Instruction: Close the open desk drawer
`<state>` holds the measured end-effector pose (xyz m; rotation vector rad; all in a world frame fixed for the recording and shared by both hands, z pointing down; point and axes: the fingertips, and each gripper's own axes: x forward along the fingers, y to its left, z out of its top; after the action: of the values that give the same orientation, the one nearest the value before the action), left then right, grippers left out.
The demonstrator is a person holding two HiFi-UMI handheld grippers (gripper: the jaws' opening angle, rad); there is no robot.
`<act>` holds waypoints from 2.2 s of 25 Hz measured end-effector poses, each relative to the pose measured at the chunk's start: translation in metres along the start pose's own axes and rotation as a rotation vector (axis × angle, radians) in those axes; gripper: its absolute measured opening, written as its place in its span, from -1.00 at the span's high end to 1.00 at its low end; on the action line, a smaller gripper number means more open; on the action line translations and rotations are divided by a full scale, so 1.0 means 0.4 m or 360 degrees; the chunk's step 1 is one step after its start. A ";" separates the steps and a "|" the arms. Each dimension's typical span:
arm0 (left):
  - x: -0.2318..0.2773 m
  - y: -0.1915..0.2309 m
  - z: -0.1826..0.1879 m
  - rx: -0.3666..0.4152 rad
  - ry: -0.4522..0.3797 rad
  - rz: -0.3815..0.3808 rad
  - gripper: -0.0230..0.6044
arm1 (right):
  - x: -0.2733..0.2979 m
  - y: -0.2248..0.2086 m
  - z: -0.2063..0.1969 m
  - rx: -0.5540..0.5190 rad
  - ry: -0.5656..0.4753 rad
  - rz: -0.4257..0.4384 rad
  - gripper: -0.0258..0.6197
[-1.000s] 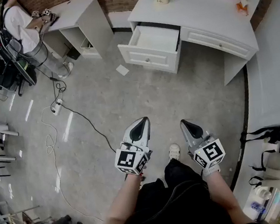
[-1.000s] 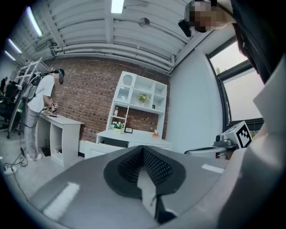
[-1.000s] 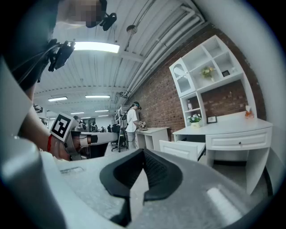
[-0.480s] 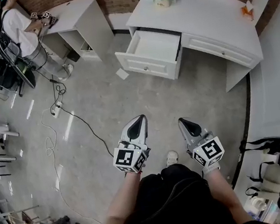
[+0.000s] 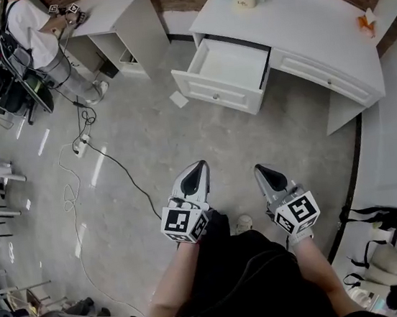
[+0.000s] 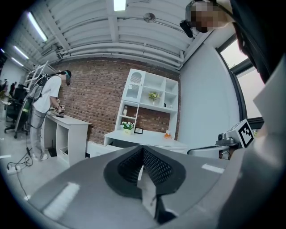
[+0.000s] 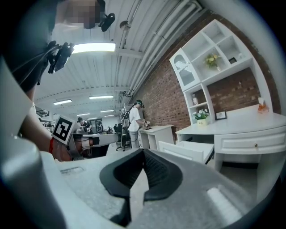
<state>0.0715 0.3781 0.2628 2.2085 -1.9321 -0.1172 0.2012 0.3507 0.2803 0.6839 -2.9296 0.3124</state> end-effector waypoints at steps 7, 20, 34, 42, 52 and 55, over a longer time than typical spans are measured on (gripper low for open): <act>0.117 0.090 0.010 -0.0029 0.0034 -0.0133 0.93 | 0.128 -0.060 0.020 0.0033 0.0000 -0.0120 0.92; 0.299 0.339 0.034 0.0020 0.0155 -0.0373 0.93 | 0.429 -0.112 0.007 0.0168 0.0011 -0.0278 0.92; 0.436 0.430 -0.010 0.0011 0.0258 -0.0717 0.93 | 0.540 -0.190 -0.032 0.0277 -0.0019 -0.0646 0.92; 0.477 0.434 -0.113 -0.0033 0.0312 -0.0787 0.93 | 0.544 -0.243 -0.084 0.0301 -0.0060 -0.0774 0.92; 0.599 0.445 -0.264 -0.0014 0.0372 -0.0826 0.93 | 0.611 -0.428 -0.244 0.0286 -0.0030 -0.0891 0.92; 0.643 0.455 -0.314 -0.0058 0.0382 -0.0795 0.93 | 0.663 -0.457 -0.298 0.0267 -0.0008 -0.0876 0.92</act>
<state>-0.0448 0.1145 0.4418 2.4977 -1.2216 0.0379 0.0549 0.1047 0.4700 1.4621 -2.5909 0.4907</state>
